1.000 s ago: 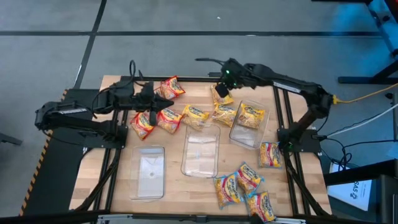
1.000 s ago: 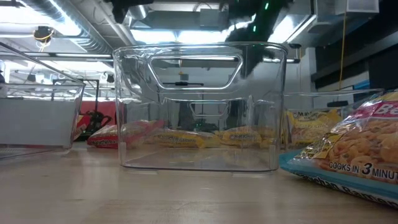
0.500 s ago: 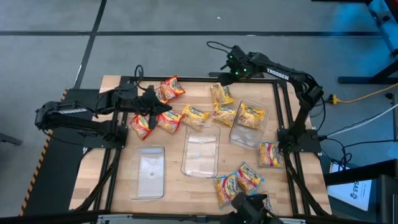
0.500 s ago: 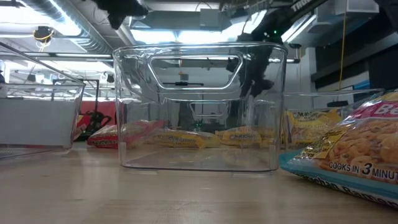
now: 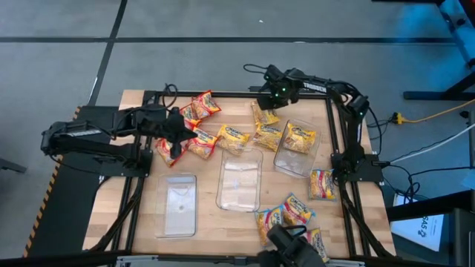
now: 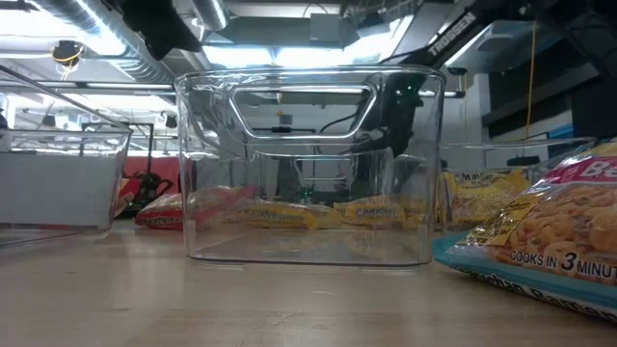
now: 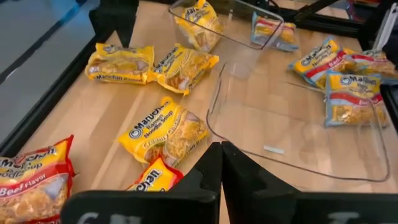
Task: Sort Maruchan noodles
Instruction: Put the yellow noodle pack into the right transparent bin
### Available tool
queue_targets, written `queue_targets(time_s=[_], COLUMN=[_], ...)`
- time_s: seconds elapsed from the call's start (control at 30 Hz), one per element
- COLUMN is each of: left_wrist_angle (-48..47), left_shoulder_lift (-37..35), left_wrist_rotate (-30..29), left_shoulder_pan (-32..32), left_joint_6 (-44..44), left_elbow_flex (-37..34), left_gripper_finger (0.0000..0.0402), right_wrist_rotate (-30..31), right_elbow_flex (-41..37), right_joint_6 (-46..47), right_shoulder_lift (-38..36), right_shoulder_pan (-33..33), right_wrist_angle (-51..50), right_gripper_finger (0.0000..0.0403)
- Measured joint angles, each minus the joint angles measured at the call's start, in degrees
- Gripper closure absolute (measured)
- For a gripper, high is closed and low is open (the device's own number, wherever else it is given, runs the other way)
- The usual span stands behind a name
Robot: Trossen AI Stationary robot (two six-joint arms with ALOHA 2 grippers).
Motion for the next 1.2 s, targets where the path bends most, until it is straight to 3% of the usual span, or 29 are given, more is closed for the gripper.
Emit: queue_targets(time_s=[0.43, 0.57, 0.8, 1.03, 1.2], left_wrist_angle=[-0.04, -0.01, 0.25, 0.47, 0.47], left_shoulder_lift=[-2.32, -2.26, -2.28, -2.28, -2.28], left_wrist_rotate=[-0.55, -0.60, -2.36, -3.82, -3.87], left_shoulder_pan=[-3.15, -3.76, -5.14, -6.07, -6.07], left_joint_6=[-1.49, -1.51, -1.56, -1.55, -1.53], left_elbow_flex=[0.00, 0.00, 0.00, 0.00, 0.00], left_gripper_finger=[0.0401, 0.0401, 0.0401, 0.0401, 0.0401], right_wrist_rotate=[-1.89, -2.87, -4.49, -5.21, -3.64], right_elbow_flex=[0.24, 0.22, 0.16, -0.19, -0.13], right_joint_6=[2.88, 2.87, 0.17, -4.18, -6.08], right_shoulder_lift=[3.56, 3.62, 3.67, 1.82, -4.22], right_shoulder_pan=[1.53, 1.42, 1.48, 1.52, 1.53], right_wrist_angle=[0.47, 0.12, 0.14, -1.24, -5.77], right_gripper_finger=[0.0241, 0.0280, 0.0394, 0.0400, 0.0401])
